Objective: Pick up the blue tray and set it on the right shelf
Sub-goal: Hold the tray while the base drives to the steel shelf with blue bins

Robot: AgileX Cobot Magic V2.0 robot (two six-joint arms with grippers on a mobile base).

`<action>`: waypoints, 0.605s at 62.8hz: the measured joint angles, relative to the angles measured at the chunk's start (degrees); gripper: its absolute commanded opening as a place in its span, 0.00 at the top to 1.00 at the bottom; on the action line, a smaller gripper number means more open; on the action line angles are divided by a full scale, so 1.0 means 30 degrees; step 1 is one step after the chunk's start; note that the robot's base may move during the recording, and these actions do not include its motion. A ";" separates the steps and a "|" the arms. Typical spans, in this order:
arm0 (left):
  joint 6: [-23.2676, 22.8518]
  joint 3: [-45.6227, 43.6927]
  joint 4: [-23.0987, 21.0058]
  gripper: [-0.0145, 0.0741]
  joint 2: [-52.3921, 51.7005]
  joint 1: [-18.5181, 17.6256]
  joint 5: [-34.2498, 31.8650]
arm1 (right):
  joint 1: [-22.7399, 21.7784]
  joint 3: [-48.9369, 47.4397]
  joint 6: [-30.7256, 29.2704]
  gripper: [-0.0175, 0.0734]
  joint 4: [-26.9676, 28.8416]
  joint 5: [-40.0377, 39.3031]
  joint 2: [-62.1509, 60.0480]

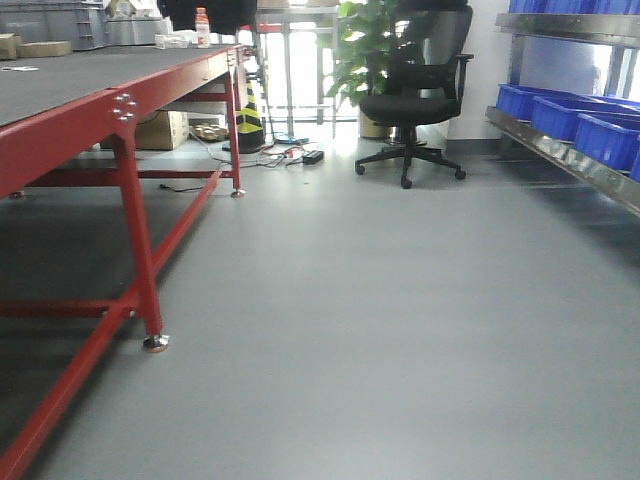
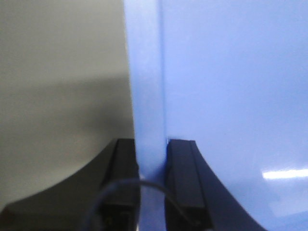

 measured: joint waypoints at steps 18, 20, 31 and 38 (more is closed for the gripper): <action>0.0000 0.0000 0.0000 0.89 0.0000 0.0000 0.0000 | 0.0000 0.0000 0.0000 0.75 0.0000 0.0000 0.0000; 0.0000 0.0000 0.0000 0.89 0.0000 0.0000 0.0000 | 0.0000 0.0000 0.0000 0.75 0.0000 0.0000 0.0000; 0.0000 0.0000 0.0000 0.89 0.0000 0.0000 0.0000 | 0.0000 0.0000 0.0000 0.75 0.0000 0.0000 0.0000; 0.0000 0.0000 -0.0033 0.89 0.0000 0.0000 0.0000 | 0.0000 0.0000 0.0000 0.75 -0.0035 0.0000 0.0000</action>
